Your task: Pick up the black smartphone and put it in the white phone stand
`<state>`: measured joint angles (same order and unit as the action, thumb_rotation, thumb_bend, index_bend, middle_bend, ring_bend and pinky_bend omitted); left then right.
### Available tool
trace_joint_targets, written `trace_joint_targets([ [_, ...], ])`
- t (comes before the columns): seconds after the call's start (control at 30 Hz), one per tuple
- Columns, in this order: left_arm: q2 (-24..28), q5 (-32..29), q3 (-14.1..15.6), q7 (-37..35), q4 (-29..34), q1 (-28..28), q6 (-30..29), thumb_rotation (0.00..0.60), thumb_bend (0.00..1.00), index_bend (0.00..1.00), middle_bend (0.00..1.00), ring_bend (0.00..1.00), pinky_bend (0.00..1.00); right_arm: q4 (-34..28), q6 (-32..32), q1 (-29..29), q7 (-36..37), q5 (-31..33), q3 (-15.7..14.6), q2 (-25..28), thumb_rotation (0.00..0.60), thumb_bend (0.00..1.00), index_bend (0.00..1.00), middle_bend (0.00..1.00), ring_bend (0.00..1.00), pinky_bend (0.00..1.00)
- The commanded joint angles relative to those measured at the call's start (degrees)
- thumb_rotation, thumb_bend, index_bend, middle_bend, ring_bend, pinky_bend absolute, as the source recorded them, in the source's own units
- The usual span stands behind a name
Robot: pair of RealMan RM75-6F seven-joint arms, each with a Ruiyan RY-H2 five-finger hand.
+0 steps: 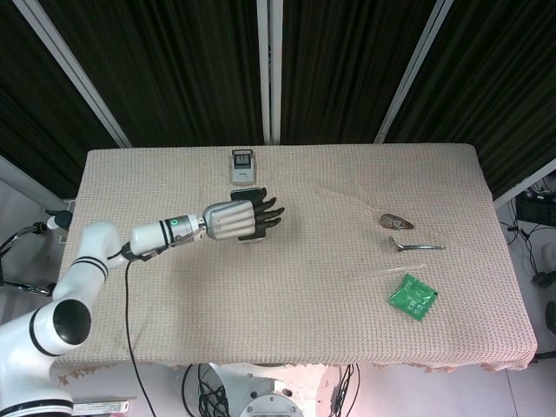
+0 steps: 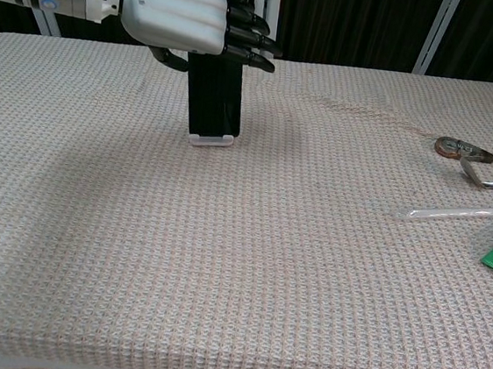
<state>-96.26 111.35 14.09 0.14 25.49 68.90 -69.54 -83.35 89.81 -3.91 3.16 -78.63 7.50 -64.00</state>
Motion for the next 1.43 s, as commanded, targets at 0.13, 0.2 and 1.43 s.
trace_joint_targets([
  [0.13,0.35,-0.92,-0.47,0.26,0.66,-0.54,0.71,0.6,0.22,0.01,0.0,0.07,0.21,-0.01,0.01,0.03,-0.14,-0.06,-0.03,-0.09,0.6,0.42,0.0,0.0,0.0,0.0],
  [0.2,0.69,-1.01,-0.44,0.46,1.0,-0.81,0.65,0.6,0.22,0.01,0.0,0.07,0.2,0.01,-0.03,0.04,-0.11,-0.02,-0.02,-0.13,0.6,0.42,0.0,0.0,0.0,0.0],
  [1.43,18.66,-30.93,-5.66,-7.94,37.79,-60.02,-25.52,0.432,0.03,0.03,0.04,0.07,0.2,-1.07,-4.67,7.12,-3.12,-9.48,-2.73,-1.53,0.6,0.34,0.0,0.0,0.0,0.0],
])
